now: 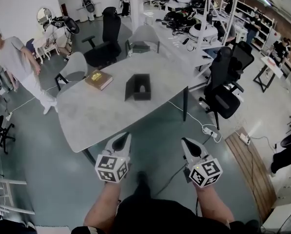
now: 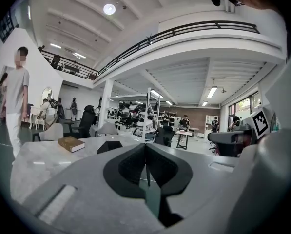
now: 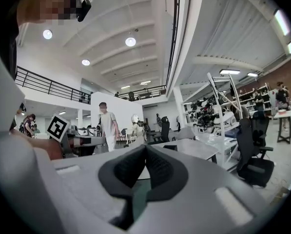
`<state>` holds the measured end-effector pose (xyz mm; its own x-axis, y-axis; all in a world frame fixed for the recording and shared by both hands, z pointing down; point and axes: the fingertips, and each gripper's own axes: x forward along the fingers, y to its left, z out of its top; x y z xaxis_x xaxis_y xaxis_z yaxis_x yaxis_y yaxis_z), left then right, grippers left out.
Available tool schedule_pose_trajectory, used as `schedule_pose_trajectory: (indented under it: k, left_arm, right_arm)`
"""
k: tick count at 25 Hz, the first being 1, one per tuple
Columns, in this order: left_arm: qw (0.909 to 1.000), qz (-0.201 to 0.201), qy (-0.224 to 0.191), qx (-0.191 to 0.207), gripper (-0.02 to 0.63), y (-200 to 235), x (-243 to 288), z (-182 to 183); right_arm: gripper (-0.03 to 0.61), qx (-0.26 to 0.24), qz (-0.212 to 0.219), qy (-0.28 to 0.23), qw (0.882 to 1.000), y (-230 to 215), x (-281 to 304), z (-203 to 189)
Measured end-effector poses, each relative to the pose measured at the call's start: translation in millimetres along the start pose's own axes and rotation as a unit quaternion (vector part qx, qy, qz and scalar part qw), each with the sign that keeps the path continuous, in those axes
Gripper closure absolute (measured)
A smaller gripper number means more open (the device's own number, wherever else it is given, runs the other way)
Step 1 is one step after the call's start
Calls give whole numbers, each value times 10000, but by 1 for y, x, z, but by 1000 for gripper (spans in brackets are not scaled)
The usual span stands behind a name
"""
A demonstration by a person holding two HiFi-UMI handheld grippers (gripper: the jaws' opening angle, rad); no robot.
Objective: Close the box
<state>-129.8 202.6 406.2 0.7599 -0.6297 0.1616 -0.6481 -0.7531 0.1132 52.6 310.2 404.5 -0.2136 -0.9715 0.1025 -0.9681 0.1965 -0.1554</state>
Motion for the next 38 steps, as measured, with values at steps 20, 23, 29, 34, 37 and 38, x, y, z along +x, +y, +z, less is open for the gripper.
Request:
schedule_pose_trajectory:
  k: [20,23,29,34,37,38]
  left_arm:
    - [9998,-15,183,-18,603,203,192,38]
    - [9996,129,254,-16,603,220,221,38]
    - [9977,528,423,-77,603,244,286,30]
    - [9927,1010,637,-161,603,254,358,21]
    - [9893,1234,723,-297,603,248,394,18]
    - [9880,1312,738,-352,603,248,402,17]
  right_arm:
    - [577,131,45,297,9995,-81,286,29]
    - [577,191,250,352,9989,-96,321,25]
    - [577,296,758,431,9958,-145,388,23]
    - [577,373,1406,681,9870,-198,447,15]
    - [577,442,1876,1015,9760,-220,473,2]
    - [577,478,2009,1130,9719,-225,479,-3]
